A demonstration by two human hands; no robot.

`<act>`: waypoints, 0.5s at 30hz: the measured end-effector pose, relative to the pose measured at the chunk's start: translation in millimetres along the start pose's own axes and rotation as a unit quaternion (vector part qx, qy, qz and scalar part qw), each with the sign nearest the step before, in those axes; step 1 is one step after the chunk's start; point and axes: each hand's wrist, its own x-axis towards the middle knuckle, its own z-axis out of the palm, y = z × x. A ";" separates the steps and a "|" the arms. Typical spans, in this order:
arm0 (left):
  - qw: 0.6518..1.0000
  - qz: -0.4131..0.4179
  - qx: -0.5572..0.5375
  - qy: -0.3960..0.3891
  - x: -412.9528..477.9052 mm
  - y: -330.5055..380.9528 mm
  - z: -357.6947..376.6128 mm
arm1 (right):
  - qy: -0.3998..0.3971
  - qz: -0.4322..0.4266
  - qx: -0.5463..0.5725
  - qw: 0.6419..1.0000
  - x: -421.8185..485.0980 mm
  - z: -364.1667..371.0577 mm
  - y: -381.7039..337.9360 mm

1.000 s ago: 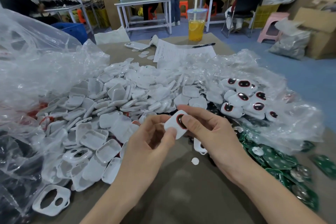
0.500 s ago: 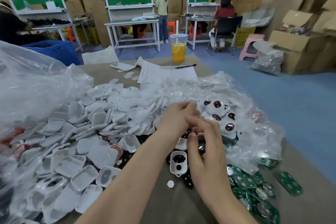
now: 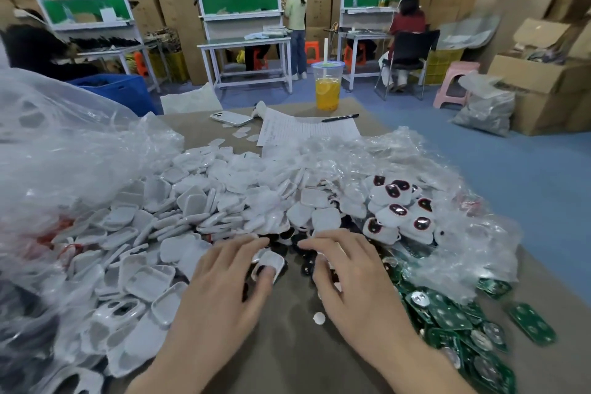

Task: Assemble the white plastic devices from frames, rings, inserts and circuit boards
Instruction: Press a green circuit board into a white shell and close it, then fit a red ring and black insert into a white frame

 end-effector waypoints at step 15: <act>0.992 0.025 0.119 0.013 6.7 -20.4 12.6 | -0.027 0.017 -0.117 0.993 32.0 36.0 -19.0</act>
